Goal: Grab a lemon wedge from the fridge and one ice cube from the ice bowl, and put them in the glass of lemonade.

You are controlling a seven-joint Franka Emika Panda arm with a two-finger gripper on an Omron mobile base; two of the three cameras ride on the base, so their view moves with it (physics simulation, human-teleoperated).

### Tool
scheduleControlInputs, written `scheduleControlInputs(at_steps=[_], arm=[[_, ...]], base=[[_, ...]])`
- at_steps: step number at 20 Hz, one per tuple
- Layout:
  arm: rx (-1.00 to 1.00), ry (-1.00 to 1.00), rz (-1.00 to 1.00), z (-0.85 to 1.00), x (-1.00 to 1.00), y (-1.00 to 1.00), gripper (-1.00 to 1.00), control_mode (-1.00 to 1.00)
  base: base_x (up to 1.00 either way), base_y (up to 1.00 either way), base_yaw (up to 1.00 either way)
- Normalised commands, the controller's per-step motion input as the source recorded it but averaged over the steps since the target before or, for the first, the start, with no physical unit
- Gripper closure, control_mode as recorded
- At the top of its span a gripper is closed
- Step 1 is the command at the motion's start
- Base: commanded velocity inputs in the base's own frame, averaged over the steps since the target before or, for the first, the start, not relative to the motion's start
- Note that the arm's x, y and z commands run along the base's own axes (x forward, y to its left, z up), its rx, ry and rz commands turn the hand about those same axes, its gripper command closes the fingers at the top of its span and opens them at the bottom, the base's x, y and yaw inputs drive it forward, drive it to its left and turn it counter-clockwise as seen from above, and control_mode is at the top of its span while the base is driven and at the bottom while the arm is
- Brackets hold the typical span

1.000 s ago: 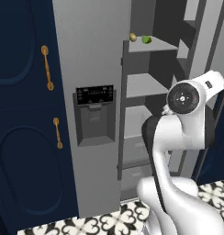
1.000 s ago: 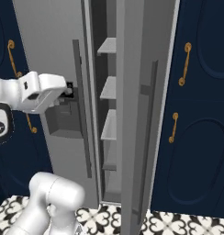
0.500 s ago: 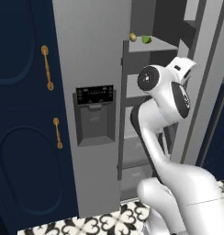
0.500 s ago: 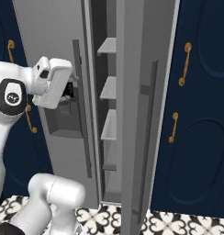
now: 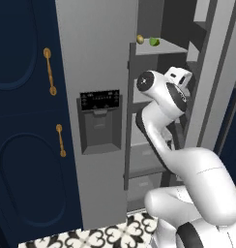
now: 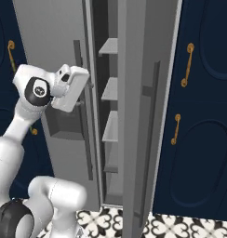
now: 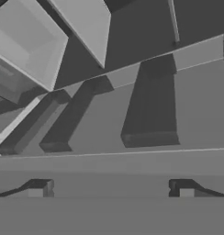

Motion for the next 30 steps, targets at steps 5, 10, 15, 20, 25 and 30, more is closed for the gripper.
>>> scheduleControlInputs(at_steps=[5, 10, 15, 20, 25, 30], arm=[[-0.02, -0.01, 0.0, -0.15, 0.04, -0.7, -1.0, -1.0], [-0.05, 0.0, -0.02, -0.16, 0.21, -0.76, -1.0, -1.0], [-0.05, 0.0, -0.03, -0.07, 0.14, -0.75, -1.0, -1.0], [-0.03, 0.0, -0.02, 0.0, 0.0, -0.73, -1.0, -1.0], [-0.01, 0.0, -0.06, 0.0, 0.0, -0.97, -1.0, -1.0], [0.0, 0.0, -0.09, 0.0, 0.0, -1.0, -1.0, -1.0]], base=[[0.0, 0.0, 0.0], [0.0, 0.0, 0.0], [0.0, 0.0, 0.0], [0.0, 0.0, 0.0], [0.0, 0.0, 0.0], [0.0, 0.0, 0.0]])
